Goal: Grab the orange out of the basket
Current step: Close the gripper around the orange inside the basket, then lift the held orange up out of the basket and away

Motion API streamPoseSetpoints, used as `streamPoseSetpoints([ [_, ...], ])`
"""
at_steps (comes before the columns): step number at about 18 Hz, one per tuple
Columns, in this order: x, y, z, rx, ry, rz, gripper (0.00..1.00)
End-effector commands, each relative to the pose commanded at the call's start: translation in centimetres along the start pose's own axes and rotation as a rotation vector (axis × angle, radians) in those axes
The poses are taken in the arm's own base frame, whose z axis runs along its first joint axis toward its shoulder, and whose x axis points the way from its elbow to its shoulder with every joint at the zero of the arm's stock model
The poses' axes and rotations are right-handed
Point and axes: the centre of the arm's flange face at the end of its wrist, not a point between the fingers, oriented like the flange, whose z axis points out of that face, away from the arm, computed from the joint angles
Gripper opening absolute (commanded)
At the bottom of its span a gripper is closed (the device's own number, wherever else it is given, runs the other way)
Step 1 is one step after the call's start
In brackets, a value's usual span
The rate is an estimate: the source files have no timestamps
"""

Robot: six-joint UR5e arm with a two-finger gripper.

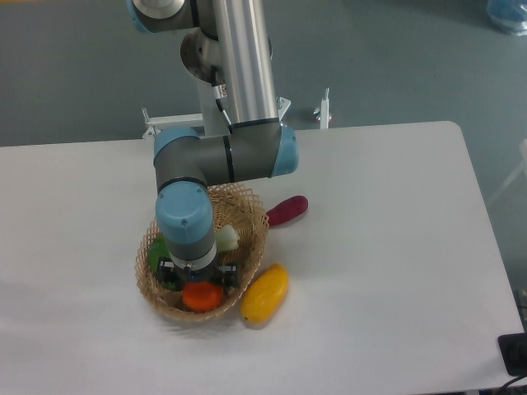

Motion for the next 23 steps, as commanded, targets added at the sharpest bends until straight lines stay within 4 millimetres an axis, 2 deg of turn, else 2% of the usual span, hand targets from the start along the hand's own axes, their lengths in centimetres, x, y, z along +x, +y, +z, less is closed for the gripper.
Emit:
streamPoseSetpoints([
  [1,0.0,-0.1,-0.2,0.003,0.001,0.002,0.68],
  [6,0.0,-0.2,-1.0,0.019,-0.002,0.014,0.68],
  [11,-0.8,-0.8,-5.2,0.079,-0.019,0.107,0.68],
  [12,-2.1,-1.0,-7.3,0.107,-0.034,0.12,0.68],
  [14,-4.7,-0.6,-9.2,0.12,-0.04,0.086,0.68],
  [16,-7.6,-0.3,-11.6,0.123,-0.03,0.142,0.68],
  [18,-11.0,0.3,-13.1,0.091,-0.025,0.166,0.68],
  [22,-16.5,1.9,-14.9,0.079,-0.032,0.262,0.68],
  [23,-19.1,3.0,-15.6,0.083,-0.045,0.288,0.68],
])
